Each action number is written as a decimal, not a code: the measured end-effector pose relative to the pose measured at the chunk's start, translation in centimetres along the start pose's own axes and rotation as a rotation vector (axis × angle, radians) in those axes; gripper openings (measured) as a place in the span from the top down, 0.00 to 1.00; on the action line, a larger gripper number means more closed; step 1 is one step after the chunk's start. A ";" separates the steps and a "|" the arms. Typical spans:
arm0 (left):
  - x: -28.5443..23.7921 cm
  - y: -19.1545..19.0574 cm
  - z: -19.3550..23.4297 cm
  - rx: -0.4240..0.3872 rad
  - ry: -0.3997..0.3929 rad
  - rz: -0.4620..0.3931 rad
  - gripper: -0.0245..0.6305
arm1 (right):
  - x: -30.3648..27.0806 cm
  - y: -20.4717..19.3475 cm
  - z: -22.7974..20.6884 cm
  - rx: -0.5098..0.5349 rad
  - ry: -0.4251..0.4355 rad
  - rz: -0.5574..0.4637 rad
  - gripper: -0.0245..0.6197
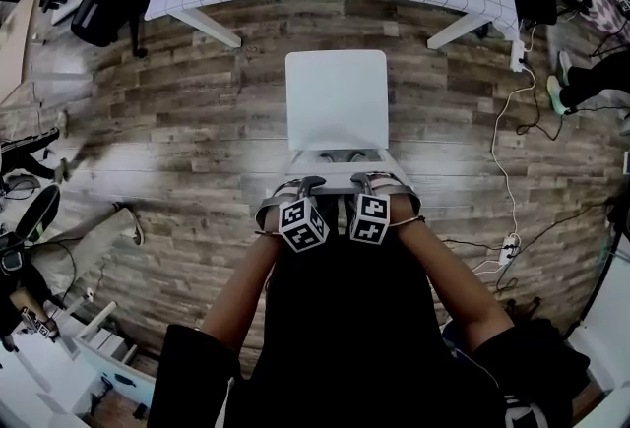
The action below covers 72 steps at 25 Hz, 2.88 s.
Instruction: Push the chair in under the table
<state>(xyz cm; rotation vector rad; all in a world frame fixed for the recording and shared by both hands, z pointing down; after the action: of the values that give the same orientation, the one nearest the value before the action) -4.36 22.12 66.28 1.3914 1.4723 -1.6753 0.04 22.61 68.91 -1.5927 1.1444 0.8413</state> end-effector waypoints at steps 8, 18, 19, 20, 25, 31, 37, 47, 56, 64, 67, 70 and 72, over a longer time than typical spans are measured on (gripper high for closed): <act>-1.5 -0.8 -0.5 -0.089 -0.009 0.068 0.67 | -1.5 -0.5 -1.0 -0.002 0.019 0.044 0.64; -3.8 0.5 -1.6 -0.227 -0.015 0.143 0.65 | -2.8 -2.3 -1.5 0.002 0.006 0.127 0.66; -4.1 0.3 -1.8 -0.258 -0.018 0.160 0.65 | -2.8 -2.3 -1.6 0.003 0.005 0.133 0.67; -4.4 0.0 -1.9 -0.289 -0.019 0.176 0.65 | -2.8 -2.3 -1.6 0.003 0.005 0.134 0.68; -5.0 -2.5 -2.0 -0.328 -0.036 0.199 0.62 | -3.5 -1.7 -1.6 0.012 0.021 0.122 0.70; -6.0 -4.3 -0.3 -0.352 0.026 0.250 0.77 | -3.6 -1.6 -1.6 0.039 0.001 0.125 0.75; -6.3 -4.4 0.1 -0.355 0.046 0.240 0.84 | -3.8 -1.5 -1.8 0.043 -0.021 0.141 0.80; -6.7 -3.4 0.6 -0.337 0.042 0.241 0.83 | -3.1 -2.1 -2.9 0.079 -0.091 0.144 0.86; -6.3 -2.9 4.2 -0.319 0.020 0.265 0.80 | -1.6 -0.5 -5.6 0.063 -0.083 0.122 0.85; -7.3 -1.3 7.5 -0.351 0.032 0.259 0.83 | -0.2 -0.5 -9.4 0.068 -0.075 0.130 0.85; -7.7 -0.5 9.1 -0.333 0.016 0.254 0.83 | 0.5 -0.6 -11.1 0.073 -0.073 0.132 0.85; -7.9 -0.1 11.1 -0.337 0.005 0.253 0.83 | 1.1 -0.1 -13.0 0.067 -0.068 0.130 0.85; -8.1 0.1 12.5 -0.342 -0.002 0.253 0.83 | 1.5 0.4 -14.2 0.057 -0.063 0.126 0.85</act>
<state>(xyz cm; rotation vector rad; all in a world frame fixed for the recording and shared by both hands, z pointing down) -5.94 8.57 72.18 1.3202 1.4326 -1.2049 0.13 8.61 71.63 -1.4497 1.2224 0.9268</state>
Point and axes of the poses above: the fingertips, and each gripper's own axes: x backward along the fingers, z to its left, y out of its top, the point moved 1 cm from there along x, backward along the fingers, and after that the axes turned 14 degrees about y, right-handed, at the moved point
